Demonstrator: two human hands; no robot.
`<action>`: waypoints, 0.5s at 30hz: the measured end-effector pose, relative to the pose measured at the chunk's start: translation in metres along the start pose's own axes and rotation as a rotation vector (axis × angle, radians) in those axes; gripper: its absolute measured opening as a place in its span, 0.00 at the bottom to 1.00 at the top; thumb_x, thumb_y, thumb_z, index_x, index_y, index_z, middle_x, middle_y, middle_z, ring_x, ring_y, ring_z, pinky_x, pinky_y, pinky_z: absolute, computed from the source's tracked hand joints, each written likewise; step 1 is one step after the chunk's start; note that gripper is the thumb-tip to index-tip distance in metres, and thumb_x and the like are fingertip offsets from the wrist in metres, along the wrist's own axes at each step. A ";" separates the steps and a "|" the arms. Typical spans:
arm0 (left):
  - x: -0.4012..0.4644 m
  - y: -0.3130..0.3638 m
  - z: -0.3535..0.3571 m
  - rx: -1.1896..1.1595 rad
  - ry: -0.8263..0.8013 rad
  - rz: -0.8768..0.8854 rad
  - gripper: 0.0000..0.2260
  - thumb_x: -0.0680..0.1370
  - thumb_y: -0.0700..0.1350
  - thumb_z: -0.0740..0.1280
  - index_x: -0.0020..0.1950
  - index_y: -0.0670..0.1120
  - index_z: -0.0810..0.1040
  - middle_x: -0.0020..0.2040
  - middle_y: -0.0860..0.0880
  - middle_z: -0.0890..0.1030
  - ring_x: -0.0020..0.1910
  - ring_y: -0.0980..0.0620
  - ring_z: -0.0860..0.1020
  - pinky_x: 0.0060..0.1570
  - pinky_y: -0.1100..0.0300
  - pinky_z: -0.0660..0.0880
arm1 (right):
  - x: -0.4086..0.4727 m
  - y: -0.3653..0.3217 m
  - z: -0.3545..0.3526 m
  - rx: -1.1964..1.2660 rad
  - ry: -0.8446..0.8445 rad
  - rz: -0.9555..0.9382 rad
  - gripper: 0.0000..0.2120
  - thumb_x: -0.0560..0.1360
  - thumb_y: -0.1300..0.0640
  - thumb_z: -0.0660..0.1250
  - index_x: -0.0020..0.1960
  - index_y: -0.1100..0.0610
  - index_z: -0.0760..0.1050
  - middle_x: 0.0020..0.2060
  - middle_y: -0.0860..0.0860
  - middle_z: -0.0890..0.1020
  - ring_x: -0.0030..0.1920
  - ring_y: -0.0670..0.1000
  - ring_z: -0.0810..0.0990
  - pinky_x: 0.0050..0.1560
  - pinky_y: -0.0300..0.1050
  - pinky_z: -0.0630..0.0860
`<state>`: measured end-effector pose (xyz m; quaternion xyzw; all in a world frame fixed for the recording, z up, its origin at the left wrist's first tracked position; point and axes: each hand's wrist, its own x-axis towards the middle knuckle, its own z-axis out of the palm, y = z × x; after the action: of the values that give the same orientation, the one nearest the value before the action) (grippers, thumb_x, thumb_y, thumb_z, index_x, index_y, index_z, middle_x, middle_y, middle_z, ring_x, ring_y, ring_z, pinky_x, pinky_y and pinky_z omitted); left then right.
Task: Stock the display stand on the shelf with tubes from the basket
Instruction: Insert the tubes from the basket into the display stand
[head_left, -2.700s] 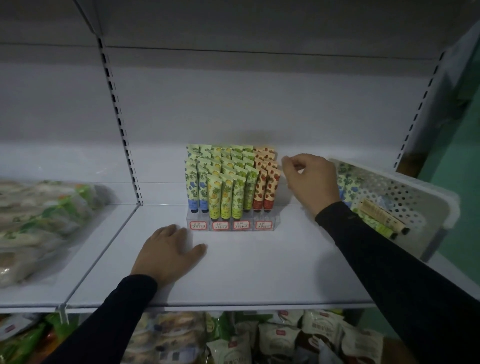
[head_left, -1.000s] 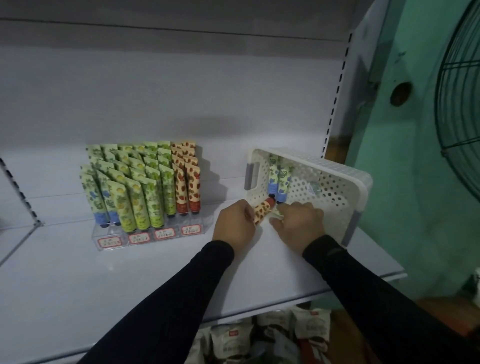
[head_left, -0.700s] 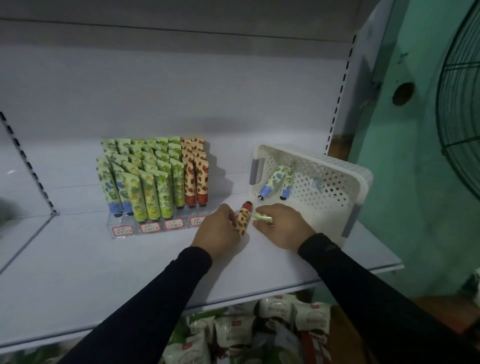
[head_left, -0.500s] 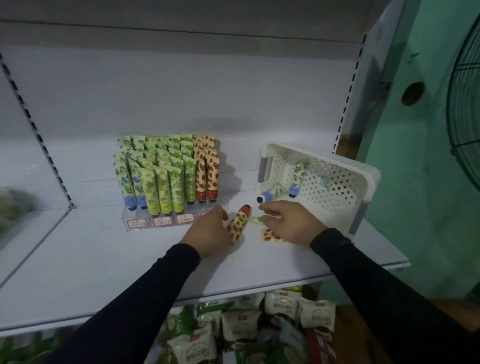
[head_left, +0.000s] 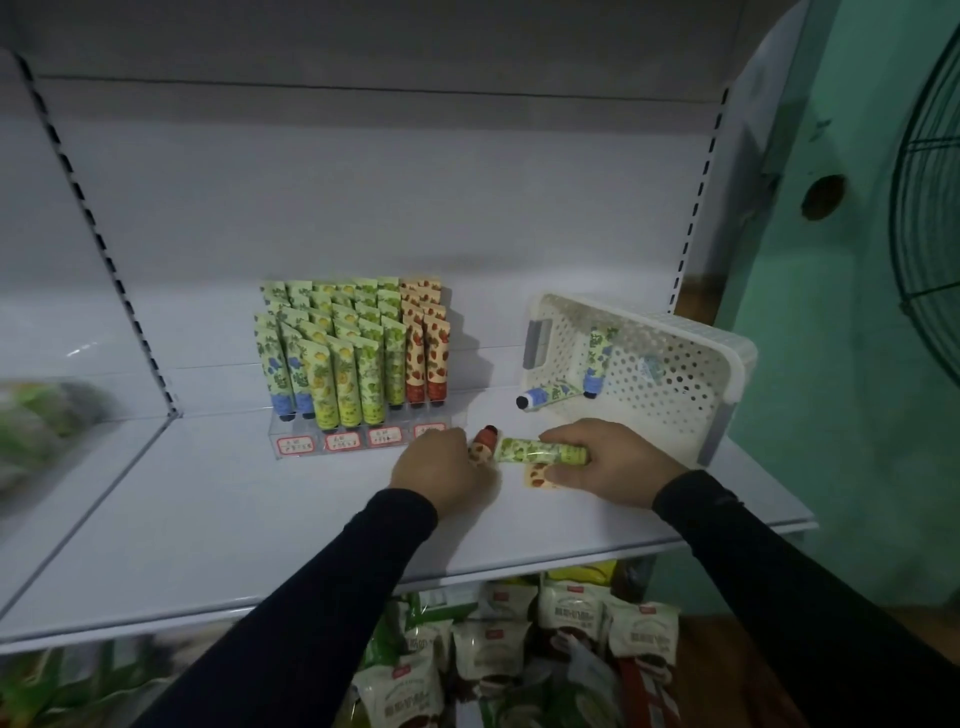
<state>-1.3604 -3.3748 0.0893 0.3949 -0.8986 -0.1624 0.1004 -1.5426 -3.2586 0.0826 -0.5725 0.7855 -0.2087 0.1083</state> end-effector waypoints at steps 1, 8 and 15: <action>0.000 0.001 0.002 -0.017 -0.001 -0.001 0.12 0.80 0.54 0.60 0.49 0.45 0.71 0.50 0.45 0.78 0.44 0.48 0.71 0.42 0.57 0.64 | 0.000 0.001 0.002 0.021 0.026 -0.008 0.21 0.76 0.50 0.68 0.68 0.51 0.74 0.63 0.52 0.76 0.63 0.50 0.73 0.63 0.39 0.67; -0.001 -0.021 -0.013 -0.508 0.046 -0.058 0.10 0.74 0.46 0.73 0.52 0.46 0.77 0.41 0.48 0.80 0.36 0.52 0.78 0.33 0.60 0.73 | 0.003 -0.002 0.011 0.106 0.208 -0.088 0.16 0.76 0.56 0.68 0.63 0.55 0.77 0.56 0.53 0.79 0.57 0.51 0.76 0.62 0.39 0.69; -0.003 -0.037 -0.026 -1.329 0.134 -0.097 0.03 0.78 0.40 0.69 0.46 0.43 0.77 0.43 0.47 0.83 0.45 0.45 0.80 0.45 0.54 0.77 | 0.008 -0.021 0.012 0.527 0.356 -0.036 0.13 0.77 0.59 0.68 0.61 0.51 0.78 0.56 0.46 0.77 0.54 0.41 0.75 0.53 0.31 0.70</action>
<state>-1.3256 -3.4014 0.0994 0.2982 -0.5804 -0.6610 0.3707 -1.5224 -3.2739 0.0822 -0.4929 0.7008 -0.5039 0.1099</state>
